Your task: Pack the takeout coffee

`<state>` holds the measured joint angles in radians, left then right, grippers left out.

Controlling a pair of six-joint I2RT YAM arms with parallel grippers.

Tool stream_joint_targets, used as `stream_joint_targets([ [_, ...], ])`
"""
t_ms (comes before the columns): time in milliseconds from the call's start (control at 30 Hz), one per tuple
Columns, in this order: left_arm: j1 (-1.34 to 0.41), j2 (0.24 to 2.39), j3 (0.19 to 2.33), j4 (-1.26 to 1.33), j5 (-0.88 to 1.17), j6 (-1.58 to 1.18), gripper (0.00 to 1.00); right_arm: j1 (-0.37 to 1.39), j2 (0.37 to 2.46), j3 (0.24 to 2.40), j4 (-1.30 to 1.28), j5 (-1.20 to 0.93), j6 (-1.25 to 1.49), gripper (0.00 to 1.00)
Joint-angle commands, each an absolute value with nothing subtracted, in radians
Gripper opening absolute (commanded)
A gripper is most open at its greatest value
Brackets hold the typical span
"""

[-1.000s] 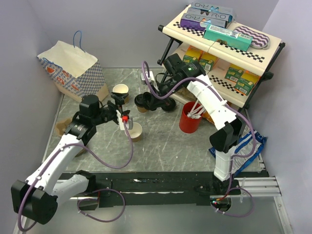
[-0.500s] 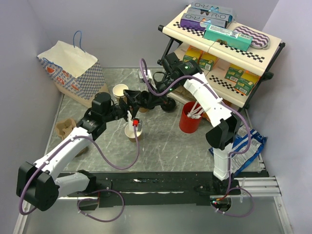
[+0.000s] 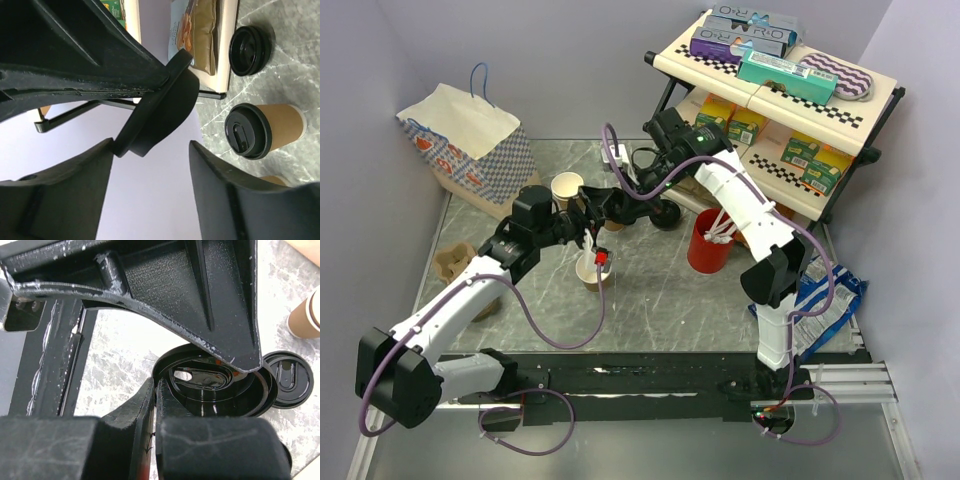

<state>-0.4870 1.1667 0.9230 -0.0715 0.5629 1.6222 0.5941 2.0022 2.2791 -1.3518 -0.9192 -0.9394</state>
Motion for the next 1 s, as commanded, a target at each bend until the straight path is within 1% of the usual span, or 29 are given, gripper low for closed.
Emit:
stream_joint_targets([
  [0, -0.5, 1.173, 0.954, -0.124, 0.607, 1.745, 0.62, 0.61, 2.01, 2.315, -1.568, -0.916, -0.963, 0.01],
  [67, -0.503, 1.178, 0.957, -0.127, 0.6, 1.759, 0.59, 0.617, 2.006, 2.307, -1.568, -0.91, -0.968, 0.01],
  [200, -0.506, 1.189, 0.963, -0.133, 0.594, 1.796, 0.49, 0.62, 2.005, 2.31, -1.569, -0.902, -0.969, 0.0],
  [333, -0.506, 1.189, 0.953, -0.098, 0.606, 1.824, 0.45, 0.626, 2.005, 2.309, -1.569, -0.885, -0.974, 0.0],
  [467, -0.509, 1.189, 0.951, -0.118, 0.601, 1.856, 0.37, 0.627, 2.006, 2.306, -1.569, -0.885, -0.968, 0.0],
  [533, -0.509, 1.187, 0.95, -0.13, 0.592, 1.865, 0.31, 0.626, 2.008, 2.309, -1.568, -0.887, -0.968, 0.0],
  [567, -0.509, 1.186, 0.95, -0.146, 0.589, 1.865, 0.23, 0.626, 2.008, 2.309, -1.569, -0.885, -0.968, 0.0],
  [633, -0.509, 1.18, 0.942, -0.149, 0.577, 1.859, 0.16, 0.626, 2.011, 2.316, -1.568, -0.881, -0.966, 0.01],
  [667, -0.509, 1.177, 0.937, -0.147, 0.571, 1.846, 0.08, 0.626, 2.011, 2.321, -1.568, -0.873, -0.965, 0.02],
  [700, -0.509, 1.17, 0.93, -0.147, 0.566, 1.836, 0.05, 0.627, 2.013, 2.335, -1.568, -0.867, -0.963, 0.11],
  [767, -0.509, 1.164, 0.923, -0.149, 0.549, 1.784, 0.01, 0.626, 2.014, 2.353, -1.552, -0.844, -0.931, 0.25],
  [800, -0.509, 1.16, 0.917, -0.147, 0.542, 1.758, 0.01, 0.624, 2.005, 2.37, -1.54, -0.833, -0.916, 0.37],
  [867, -0.509, 1.154, 0.91, -0.143, 0.508, 1.659, 0.01, 0.615, 1.977, 2.37, -1.496, -0.851, -0.893, 0.45],
  [900, -0.509, 1.147, 0.904, -0.137, 0.494, 1.611, 0.01, 0.614, 1.929, 2.34, -1.467, -0.859, -0.887, 0.52],
  [933, -0.509, 1.144, 0.905, -0.132, 0.482, 1.558, 0.01, 0.611, 1.901, 2.315, -1.433, -0.859, -0.864, 0.55],
  [967, -0.509, 1.138, 0.908, -0.132, 0.471, 1.431, 0.01, 0.604, 1.869, 2.284, -1.336, -0.859, -0.855, 0.57],
])
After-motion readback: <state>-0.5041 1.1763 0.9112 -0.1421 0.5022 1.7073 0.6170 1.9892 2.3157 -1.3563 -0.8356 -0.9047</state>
